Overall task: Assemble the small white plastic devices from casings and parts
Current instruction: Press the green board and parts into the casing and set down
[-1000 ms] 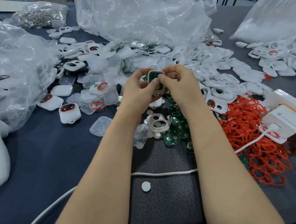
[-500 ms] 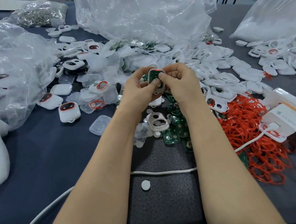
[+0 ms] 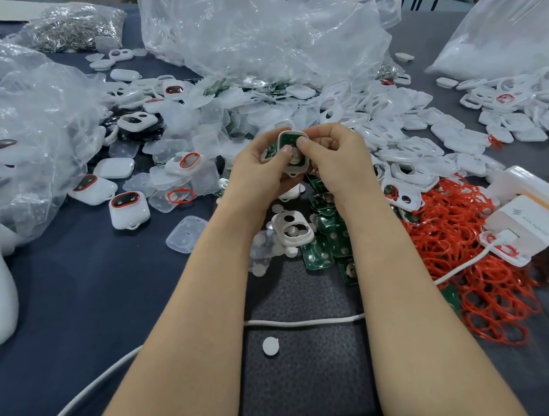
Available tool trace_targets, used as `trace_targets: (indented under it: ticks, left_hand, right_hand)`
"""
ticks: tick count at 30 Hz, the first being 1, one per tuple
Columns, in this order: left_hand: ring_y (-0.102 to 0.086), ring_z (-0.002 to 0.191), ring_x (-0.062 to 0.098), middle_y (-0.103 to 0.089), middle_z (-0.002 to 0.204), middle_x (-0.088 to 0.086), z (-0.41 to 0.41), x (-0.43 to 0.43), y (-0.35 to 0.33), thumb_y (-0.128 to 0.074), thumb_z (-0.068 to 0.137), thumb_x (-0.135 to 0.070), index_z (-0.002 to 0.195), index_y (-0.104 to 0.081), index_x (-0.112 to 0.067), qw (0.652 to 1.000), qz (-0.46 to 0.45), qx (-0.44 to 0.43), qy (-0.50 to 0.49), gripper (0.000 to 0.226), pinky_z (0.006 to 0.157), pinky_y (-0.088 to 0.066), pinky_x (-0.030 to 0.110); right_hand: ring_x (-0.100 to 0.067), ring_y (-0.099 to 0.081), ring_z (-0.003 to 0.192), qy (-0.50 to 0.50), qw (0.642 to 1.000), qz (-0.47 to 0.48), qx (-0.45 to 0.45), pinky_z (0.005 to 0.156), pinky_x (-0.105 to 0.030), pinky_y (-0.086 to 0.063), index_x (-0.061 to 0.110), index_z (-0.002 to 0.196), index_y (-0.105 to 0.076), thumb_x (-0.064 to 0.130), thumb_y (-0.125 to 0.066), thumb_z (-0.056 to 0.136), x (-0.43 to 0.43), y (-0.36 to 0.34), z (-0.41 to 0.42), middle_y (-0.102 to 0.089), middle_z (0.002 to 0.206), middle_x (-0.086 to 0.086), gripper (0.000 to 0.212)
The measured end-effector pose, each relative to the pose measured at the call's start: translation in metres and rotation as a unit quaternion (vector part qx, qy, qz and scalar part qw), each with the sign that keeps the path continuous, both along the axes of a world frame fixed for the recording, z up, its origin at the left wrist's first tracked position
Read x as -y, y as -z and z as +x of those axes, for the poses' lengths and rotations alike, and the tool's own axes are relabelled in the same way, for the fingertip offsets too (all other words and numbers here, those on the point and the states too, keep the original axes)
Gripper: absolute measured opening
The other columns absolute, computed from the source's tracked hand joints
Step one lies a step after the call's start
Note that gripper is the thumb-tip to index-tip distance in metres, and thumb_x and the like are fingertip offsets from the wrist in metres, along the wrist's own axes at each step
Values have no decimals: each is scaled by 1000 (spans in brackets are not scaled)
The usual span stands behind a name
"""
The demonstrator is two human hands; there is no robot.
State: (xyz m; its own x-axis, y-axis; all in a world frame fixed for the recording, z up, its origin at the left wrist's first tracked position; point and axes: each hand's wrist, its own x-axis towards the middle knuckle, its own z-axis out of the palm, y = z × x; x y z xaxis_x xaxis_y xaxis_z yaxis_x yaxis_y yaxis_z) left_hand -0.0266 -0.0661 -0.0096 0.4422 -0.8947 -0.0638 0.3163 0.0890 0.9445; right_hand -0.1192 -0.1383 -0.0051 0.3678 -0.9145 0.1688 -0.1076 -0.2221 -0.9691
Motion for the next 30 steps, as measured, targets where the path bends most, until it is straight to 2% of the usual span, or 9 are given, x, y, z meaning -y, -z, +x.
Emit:
trace_targets:
  ticks: [5, 12, 16, 22, 30]
  left_hand:
    - [-69, 84, 17, -66, 107, 13, 0, -1, -3, -50, 97, -2, 116, -60, -15, 1000, 10, -15, -4, 25, 66, -56, 21]
    - [-68, 79, 18, -66, 101, 10, 2, -2, -4, -51, 95, -1, 121, -60, -11, 998, 19, -60, 3, 29, 67, -57, 22]
    - [-70, 76, 17, -67, 99, 9, 1, -2, -5, -48, 98, -7, 109, -63, -15, 997, 32, -74, -3, 20, 71, -59, 25]
    - [-68, 82, 20, -63, 110, 15, 1, -1, -5, -45, 98, -1, 126, -57, -8, 997, 31, -68, -6, 32, 70, -59, 25]
    - [-68, 80, 19, -64, 106, 13, 0, -2, -6, -46, 97, 0, 123, -59, -10, 997, 30, -72, -7, 30, 71, -59, 25]
  right_hand:
    - [7, -53, 51, -7, 1000, 2, 3, 53, -11, -44, 12, 92, -65, 10, -65, 88, 1, 0, -1, -53, 48, 19, 5]
    - [3, -61, 56, -21, 1000, 15, 18, 54, -13, -47, 13, 90, -65, 8, -65, 87, -2, -2, -2, -60, 59, 12, 5]
    - [1, -63, 58, -23, 999, 26, 28, 54, -14, -48, 16, 87, -66, 9, -66, 88, -2, -3, -3, -62, 58, 12, 7]
    - [0, -62, 55, -22, 999, 28, 39, 51, -13, -46, 20, 83, -66, 10, -65, 88, -3, -3, -2, -65, 66, 6, 11]
    - [2, -61, 52, -21, 999, 26, 37, 49, -11, -44, 17, 86, -66, 10, -65, 88, -4, -3, -2, -62, 55, 13, 8]
